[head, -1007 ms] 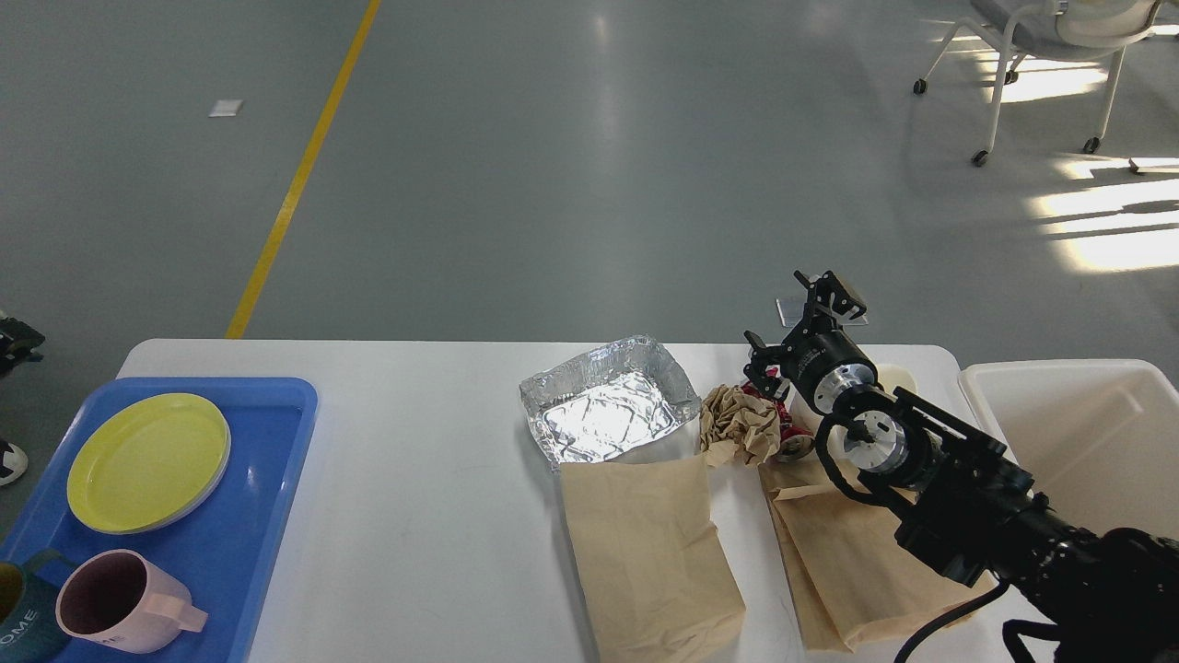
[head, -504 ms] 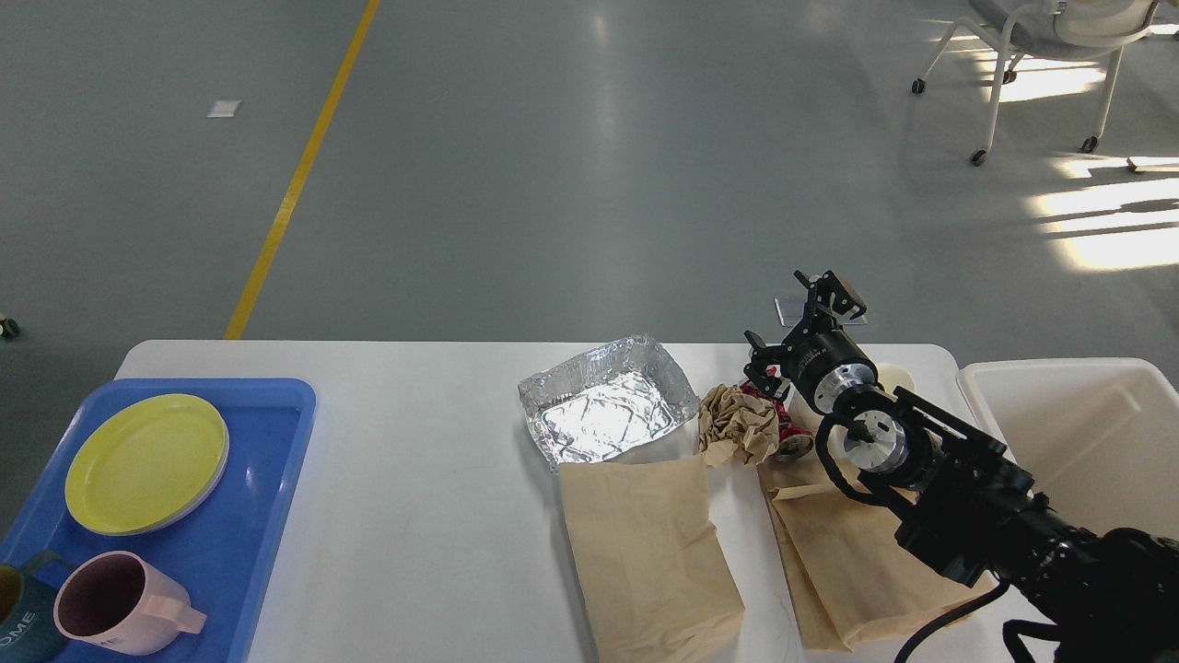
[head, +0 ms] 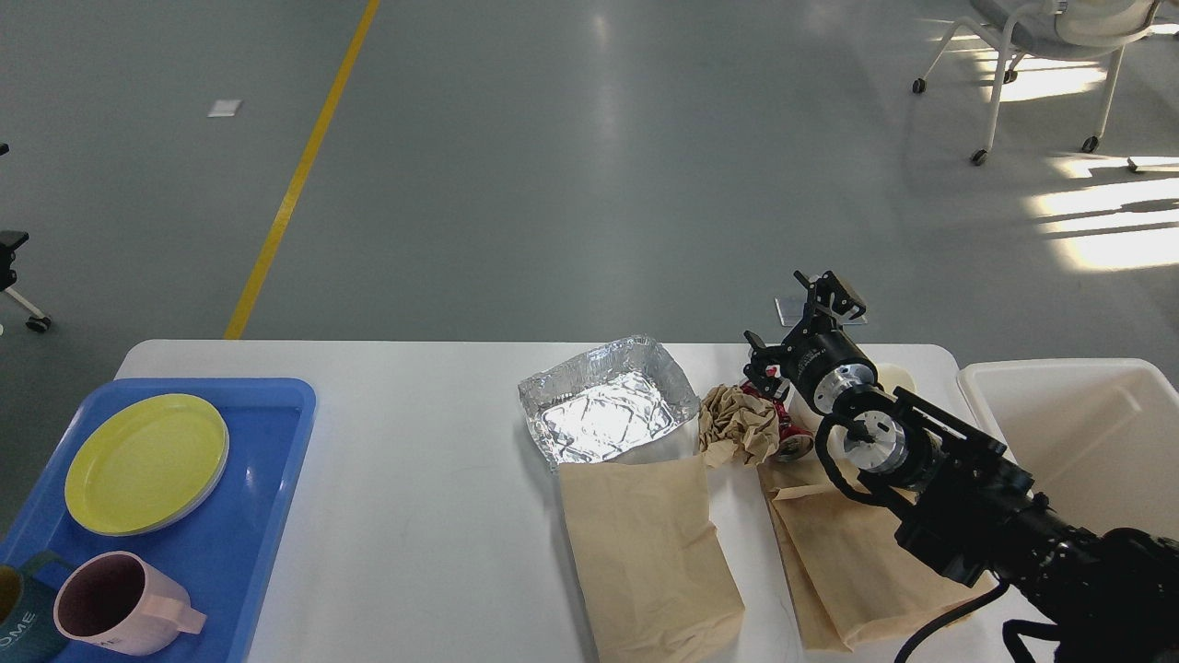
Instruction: Tidy desktop
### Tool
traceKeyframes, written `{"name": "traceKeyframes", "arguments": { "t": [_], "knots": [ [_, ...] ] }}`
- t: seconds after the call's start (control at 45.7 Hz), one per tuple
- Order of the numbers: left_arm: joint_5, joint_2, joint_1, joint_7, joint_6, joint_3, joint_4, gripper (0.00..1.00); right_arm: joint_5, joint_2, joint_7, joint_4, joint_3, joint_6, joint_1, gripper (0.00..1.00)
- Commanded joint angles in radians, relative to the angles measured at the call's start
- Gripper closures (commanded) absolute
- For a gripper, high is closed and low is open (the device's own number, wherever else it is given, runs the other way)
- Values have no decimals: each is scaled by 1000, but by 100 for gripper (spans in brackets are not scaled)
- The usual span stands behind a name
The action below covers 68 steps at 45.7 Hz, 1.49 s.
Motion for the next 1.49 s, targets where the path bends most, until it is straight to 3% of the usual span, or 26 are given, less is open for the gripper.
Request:
{"name": "traceKeyframes", "arguments": {
  "t": [0.0, 0.131, 0.197, 0.35, 0.526, 0.591, 1.467],
  "knots": [
    [-15, -35, 77, -139, 1, -202, 0, 1, 0, 0, 0, 0, -1, 0, 0, 0],
    [-23, -84, 109, -311, -1, -323, -1, 1, -2, 0, 0, 0, 0, 0, 0, 0],
    [-37, -107, 109, -345, -2, -369, 0, 1, 0, 0, 0, 0, 0, 0, 0, 0],
    [-61, -138, 109, -296, -13, -421, -1, 1, 0, 0, 0, 0, 0, 0, 0, 0],
    [-87, -145, 98, -144, -15, -509, -10, 1, 0, 0, 0, 0, 0, 0, 0, 0],
    [-87, -145, 98, -107, -18, -530, -12, 1, 0, 0, 0, 0, 0, 0, 0, 0],
    [-86, -259, 109, -110, -19, -515, -13, 1, 0, 0, 0, 0, 0, 0, 0, 0]
  ]
}}
